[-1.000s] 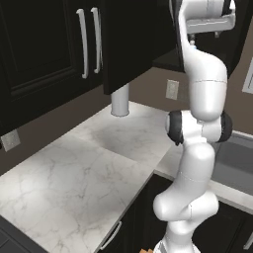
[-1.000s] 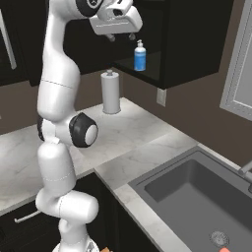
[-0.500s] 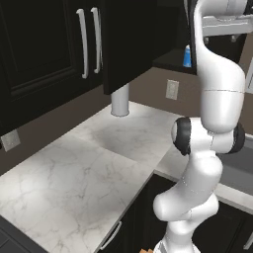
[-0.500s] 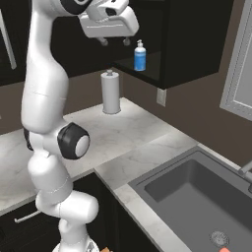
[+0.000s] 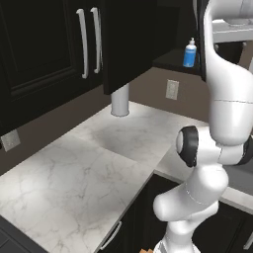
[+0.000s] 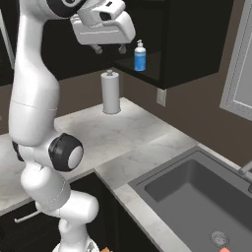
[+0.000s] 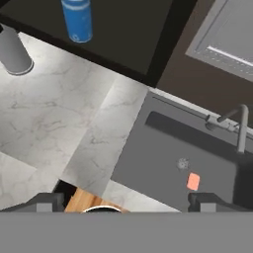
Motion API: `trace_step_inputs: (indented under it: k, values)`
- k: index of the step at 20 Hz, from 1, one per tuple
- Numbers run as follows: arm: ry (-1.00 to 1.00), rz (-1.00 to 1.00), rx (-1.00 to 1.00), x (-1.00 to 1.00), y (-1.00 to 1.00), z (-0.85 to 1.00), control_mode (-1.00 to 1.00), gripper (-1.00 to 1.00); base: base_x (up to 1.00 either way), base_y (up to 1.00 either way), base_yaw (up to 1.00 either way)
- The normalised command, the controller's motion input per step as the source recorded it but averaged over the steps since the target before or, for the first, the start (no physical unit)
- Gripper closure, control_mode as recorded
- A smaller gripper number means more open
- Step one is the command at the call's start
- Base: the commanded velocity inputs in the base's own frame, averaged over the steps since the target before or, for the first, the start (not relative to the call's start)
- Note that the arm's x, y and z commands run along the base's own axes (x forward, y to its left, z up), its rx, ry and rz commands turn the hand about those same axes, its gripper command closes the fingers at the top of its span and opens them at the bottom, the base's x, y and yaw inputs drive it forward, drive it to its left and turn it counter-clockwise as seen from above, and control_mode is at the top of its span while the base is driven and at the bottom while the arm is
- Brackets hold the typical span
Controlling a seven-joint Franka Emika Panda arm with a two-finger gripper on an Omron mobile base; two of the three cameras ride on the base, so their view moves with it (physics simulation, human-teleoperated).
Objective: Pick up the bar soap and soap dispenser from the sink, and place them back in the cabinet, and close the cabinet door.
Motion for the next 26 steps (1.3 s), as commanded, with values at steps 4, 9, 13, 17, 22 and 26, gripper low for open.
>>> trace_step_inputs:
  k: [4,9,13,17,22,26]
  values:
    - [0.13,0.0,0.04,-0.33,0.0,-0.01,-1.0,-1.0,0.0,0.0,0.0]
    - [0.07,0.0,0.03,-0.15,0.0,-0.07,-1.0,-1.0,0.0,0.0,0.0]
    - [0.01,0.0,0.06,-0.04,0.0,-0.06,-1.0,-1.0,0.0,0.0,0.0]
    - [0.01,-0.02,0.09,0.02,0.0,0.0,-1.0,-1.0,0.0,0.0,0.0]
    - [0.01,-0.03,0.05,0.04,0.0,0.0,-1.0,-1.0,0.0,0.0,0.0]
    - [0.01,0.0,0.03,0.0,0.0,-0.17,-1.0,-1.0,0.0,0.0,0.0]
